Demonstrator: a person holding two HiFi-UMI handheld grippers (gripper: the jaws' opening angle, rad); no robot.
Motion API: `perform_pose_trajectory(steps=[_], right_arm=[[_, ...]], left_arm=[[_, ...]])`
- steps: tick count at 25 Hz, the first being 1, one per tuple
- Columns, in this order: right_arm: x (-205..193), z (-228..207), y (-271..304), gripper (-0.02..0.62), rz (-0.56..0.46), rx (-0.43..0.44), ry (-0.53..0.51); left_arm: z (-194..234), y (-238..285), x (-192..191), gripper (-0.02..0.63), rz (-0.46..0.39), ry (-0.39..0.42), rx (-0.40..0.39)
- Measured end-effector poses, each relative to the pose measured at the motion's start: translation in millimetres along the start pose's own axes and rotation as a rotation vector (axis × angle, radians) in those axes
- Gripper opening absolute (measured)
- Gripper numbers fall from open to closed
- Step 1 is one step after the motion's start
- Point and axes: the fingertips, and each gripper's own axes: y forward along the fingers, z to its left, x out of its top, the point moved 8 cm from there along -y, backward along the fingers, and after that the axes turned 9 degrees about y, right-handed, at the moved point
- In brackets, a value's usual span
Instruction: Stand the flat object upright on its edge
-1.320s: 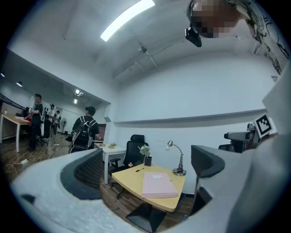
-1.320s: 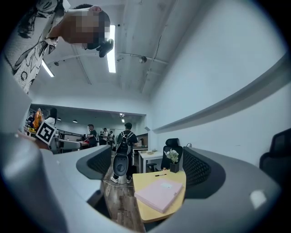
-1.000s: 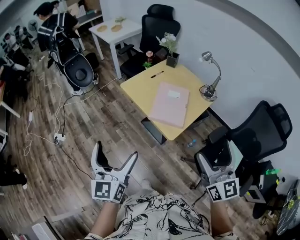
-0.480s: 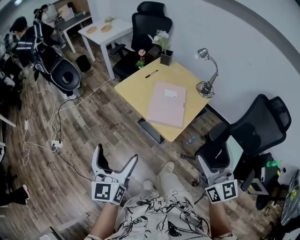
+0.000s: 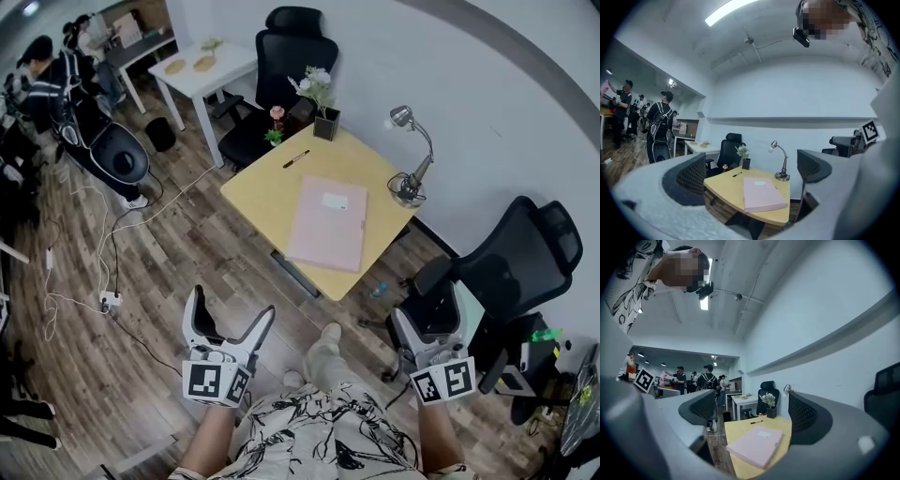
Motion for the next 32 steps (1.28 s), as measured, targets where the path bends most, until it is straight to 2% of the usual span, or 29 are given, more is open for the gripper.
perform_pose_trajectory(steps=[9, 15, 20, 23, 32], right_arm=[[3.2, -44.5, 62.7, 0.486, 0.003, 0.007, 0.006], [0.6, -81.6, 110.1, 0.486, 0.009, 0.014, 0.008], [4.6, -117.6, 147.7, 0.486, 0.016, 0.018, 0.025], [8.9, -138.1, 167.4, 0.486, 0.016, 0.021, 0.034], [-2.0, -176.4, 214.6, 0.488, 0.047, 0.013, 0.120]], left_arm=[[14.1, 65.6, -0.4, 0.600, 0.011, -0.006, 0.029], [18.8, 126.8, -5.6, 0.601, 0.012, -0.012, 0.025], [8.3, 180.2, 3.8, 0.600, -0.003, 0.031, 0.010], [1.9, 211.1, 4.0, 0.601, 0.011, 0.010, -0.017], [0.4, 264.3, -7.7, 0.601, 0.060, -0.040, -0.010]])
